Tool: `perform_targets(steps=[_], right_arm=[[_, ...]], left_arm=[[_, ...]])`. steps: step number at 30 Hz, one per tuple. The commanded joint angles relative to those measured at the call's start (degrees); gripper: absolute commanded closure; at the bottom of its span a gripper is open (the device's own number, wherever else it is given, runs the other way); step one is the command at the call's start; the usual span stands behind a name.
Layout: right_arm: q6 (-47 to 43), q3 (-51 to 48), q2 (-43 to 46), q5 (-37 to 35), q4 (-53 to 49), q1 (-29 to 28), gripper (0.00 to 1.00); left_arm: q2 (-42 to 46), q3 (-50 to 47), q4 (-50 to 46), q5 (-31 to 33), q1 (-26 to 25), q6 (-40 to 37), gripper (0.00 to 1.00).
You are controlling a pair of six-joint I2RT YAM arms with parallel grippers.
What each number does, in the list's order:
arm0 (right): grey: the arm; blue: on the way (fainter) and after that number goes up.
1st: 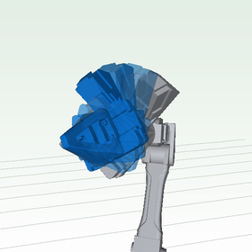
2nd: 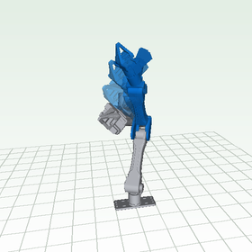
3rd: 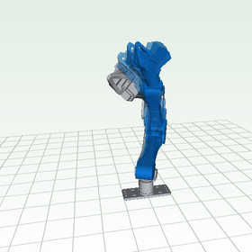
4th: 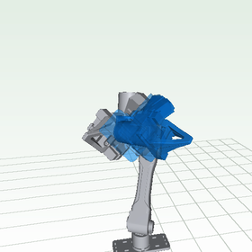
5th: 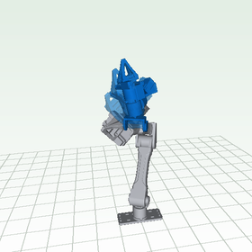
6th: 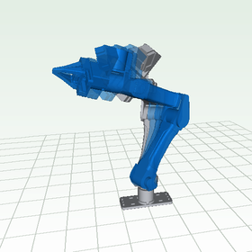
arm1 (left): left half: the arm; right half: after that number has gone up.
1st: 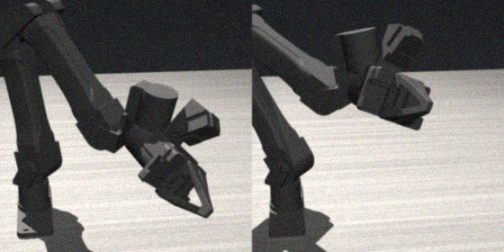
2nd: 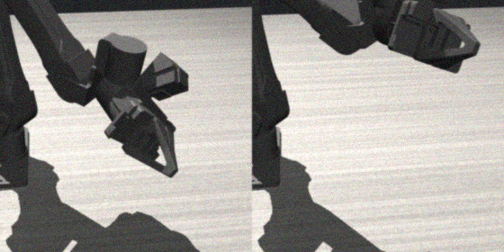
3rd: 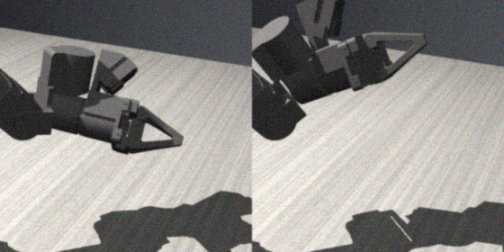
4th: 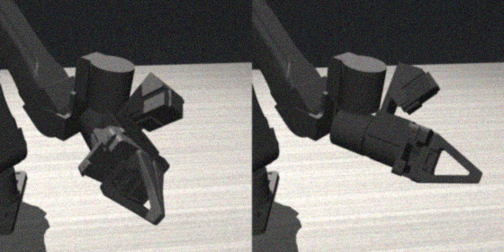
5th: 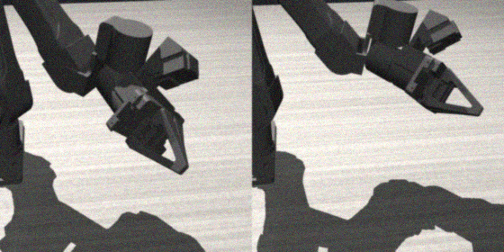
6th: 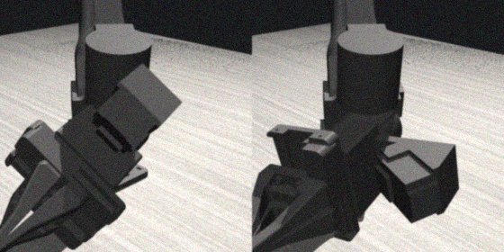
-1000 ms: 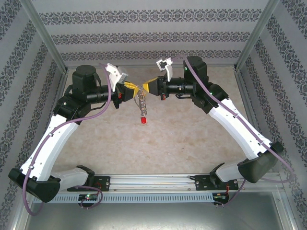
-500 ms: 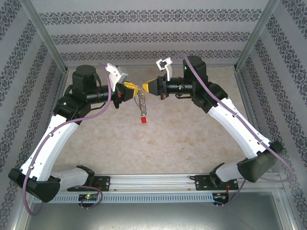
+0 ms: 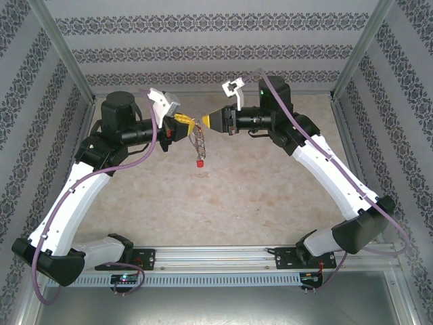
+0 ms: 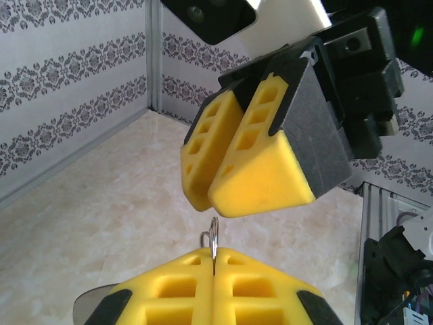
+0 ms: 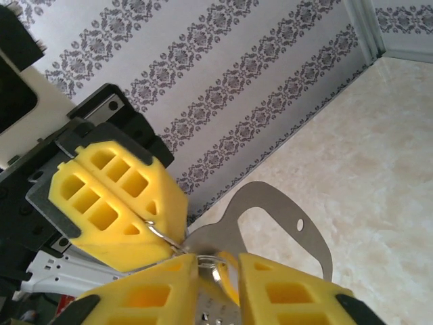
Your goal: Put the keys on the keyring
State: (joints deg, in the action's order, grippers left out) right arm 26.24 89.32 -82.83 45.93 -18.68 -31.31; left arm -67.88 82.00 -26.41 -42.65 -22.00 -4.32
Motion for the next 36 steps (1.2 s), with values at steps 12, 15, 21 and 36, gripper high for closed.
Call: perform_targets(steps=[12,15,21,36], right_arm=[[-13.11,1.31,7.59,-3.50,3.85,-0.95,0.59],[-14.27,1.50,8.75,-5.20,5.62,-0.95,0.55],[-14.24,7.03,6.87,-4.10,5.61,-1.46,0.54],[-13.24,14.61,2.02,-1.12,6.98,-3.12,0.56]], left_arm=[[1.28,0.70,12.71,-6.96,1.22,5.29,1.00],[1.48,0.79,16.60,-8.89,1.84,8.82,1.00],[1.45,2.02,25.65,-11.25,2.31,15.69,1.00],[-0.28,1.41,47.69,-15.01,3.25,30.78,1.00]])
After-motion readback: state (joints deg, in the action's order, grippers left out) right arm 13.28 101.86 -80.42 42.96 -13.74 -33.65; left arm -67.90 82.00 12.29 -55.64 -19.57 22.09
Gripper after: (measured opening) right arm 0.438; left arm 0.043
